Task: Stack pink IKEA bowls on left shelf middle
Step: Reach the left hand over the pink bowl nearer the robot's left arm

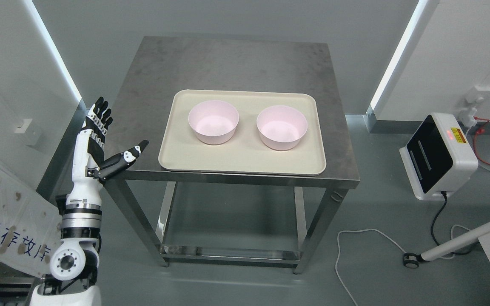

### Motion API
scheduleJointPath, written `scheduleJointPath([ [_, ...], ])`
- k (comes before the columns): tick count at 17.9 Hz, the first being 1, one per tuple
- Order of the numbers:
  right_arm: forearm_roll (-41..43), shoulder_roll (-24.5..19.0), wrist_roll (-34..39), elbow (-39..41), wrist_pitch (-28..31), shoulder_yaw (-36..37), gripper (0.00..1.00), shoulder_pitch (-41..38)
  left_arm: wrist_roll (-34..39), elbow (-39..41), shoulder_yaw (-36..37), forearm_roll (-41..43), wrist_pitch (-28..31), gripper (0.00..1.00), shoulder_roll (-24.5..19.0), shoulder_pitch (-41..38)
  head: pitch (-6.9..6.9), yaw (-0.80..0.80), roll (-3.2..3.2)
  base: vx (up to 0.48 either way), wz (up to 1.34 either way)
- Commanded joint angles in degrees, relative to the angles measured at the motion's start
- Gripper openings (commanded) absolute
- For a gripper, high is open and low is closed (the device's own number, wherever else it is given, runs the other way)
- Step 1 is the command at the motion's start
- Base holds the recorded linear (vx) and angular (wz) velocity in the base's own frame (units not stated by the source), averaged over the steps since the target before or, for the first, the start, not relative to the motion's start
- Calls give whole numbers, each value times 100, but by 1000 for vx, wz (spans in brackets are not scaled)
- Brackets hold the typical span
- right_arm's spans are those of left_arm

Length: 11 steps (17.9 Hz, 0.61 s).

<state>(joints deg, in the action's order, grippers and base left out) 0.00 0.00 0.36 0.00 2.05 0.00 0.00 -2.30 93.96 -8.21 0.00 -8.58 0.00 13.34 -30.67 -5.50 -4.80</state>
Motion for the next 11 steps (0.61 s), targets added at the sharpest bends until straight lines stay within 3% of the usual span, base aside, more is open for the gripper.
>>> scheduleJointPath([
  [1,0,100,0,193,-3,61,100,-9,1,0,258,-185,32,100,-100,-24,0,0,0,45,9],
  [5,0,100,0,193,-3,61,100,-9,1,-52,267,-176,41,100,-100,177,0,0,0,27,-18],
  [7,0,100,0,193,-3,61,100,-9,-103,-367,293,-176,67,100,-157,860,0,0,0,0,0],
  [11,0,100,0,193,-3,61,100,-9,-1613,-1421,783,-132,128,100,-772,2416,0,0,0,-7,2],
])
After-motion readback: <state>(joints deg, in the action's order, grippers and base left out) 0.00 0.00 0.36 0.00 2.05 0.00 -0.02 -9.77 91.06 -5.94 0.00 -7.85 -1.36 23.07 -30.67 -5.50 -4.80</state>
